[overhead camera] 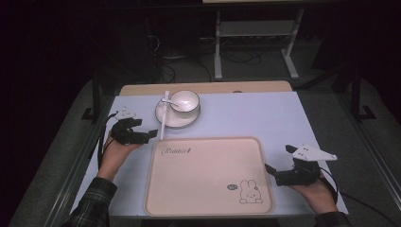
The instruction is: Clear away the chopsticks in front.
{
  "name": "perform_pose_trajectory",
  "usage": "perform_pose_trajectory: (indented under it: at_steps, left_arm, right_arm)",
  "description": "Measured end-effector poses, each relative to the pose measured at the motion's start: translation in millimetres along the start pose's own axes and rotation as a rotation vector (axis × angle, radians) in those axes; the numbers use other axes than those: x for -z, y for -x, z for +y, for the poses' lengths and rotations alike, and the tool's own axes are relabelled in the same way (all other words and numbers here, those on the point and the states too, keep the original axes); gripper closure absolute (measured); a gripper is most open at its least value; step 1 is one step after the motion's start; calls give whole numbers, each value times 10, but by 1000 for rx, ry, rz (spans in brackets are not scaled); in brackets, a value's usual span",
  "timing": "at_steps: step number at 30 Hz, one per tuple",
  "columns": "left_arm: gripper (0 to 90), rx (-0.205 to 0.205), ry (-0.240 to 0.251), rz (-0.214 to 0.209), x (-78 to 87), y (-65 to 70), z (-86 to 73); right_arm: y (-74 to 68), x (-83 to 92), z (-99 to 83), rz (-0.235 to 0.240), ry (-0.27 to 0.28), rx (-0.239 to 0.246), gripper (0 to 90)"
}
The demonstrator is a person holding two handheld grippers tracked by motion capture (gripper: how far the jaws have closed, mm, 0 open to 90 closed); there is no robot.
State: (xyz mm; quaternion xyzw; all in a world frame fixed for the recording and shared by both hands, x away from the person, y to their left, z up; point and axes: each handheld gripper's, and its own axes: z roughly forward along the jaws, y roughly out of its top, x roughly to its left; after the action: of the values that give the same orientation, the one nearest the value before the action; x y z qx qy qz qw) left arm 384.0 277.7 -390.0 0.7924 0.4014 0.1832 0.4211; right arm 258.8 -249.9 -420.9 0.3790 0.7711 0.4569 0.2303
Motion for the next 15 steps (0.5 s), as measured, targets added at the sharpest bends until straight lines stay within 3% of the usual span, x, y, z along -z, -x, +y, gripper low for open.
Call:
perform_pose_trajectory:
  at_steps: [11, 15]
  left_arm:
    - [217, 12, -43, 24, -337, -109, 205]
    - [276, 24, -92, 48, -520, -164, 306]
  right_arm:
    - [11, 8, -5, 2, 2, -6, 0]
    - [12, 11, -5, 2, 3, -5, 0]
